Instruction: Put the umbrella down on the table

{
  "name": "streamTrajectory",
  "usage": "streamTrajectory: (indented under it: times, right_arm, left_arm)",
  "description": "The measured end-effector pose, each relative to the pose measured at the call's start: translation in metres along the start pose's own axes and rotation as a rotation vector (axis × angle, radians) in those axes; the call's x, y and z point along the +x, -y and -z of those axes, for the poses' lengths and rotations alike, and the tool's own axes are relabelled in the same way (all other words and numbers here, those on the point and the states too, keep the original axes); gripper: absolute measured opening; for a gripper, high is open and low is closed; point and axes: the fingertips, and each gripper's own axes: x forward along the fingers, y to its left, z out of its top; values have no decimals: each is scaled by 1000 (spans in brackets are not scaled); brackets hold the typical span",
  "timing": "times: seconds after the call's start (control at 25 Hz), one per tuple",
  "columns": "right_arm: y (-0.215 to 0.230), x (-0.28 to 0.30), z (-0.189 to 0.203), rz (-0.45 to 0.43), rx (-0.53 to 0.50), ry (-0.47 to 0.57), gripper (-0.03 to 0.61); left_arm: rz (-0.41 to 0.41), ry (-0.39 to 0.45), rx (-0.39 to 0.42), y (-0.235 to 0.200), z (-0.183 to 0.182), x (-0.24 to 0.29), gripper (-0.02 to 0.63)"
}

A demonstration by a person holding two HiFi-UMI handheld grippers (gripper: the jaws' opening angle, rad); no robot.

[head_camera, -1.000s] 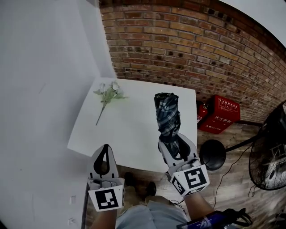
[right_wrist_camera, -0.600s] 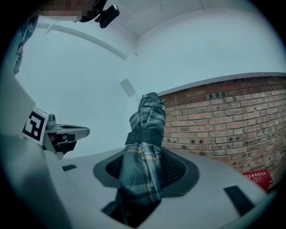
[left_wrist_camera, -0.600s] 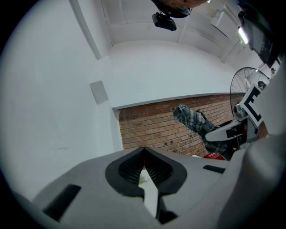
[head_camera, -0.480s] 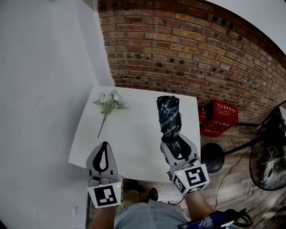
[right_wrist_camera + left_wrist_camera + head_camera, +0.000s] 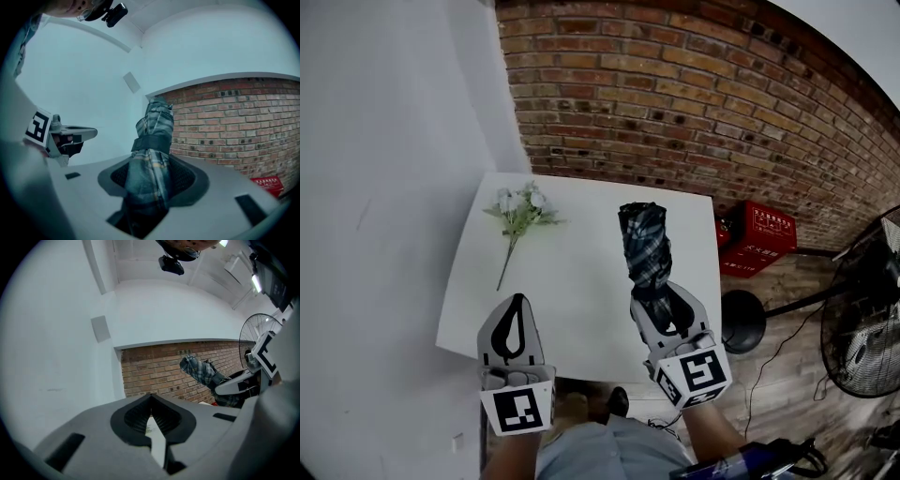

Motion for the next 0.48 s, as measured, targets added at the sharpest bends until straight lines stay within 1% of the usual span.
streamTrajectory:
  times: [0.2,0.48]
  right_arm:
    - [-4,8,17,6,5,-33,195]
    - [-2,10,43,24,36,-82,195]
  left_arm:
    - [32,-6,1,2,8,8,9]
    - [79,-35,6,12,20,16,9]
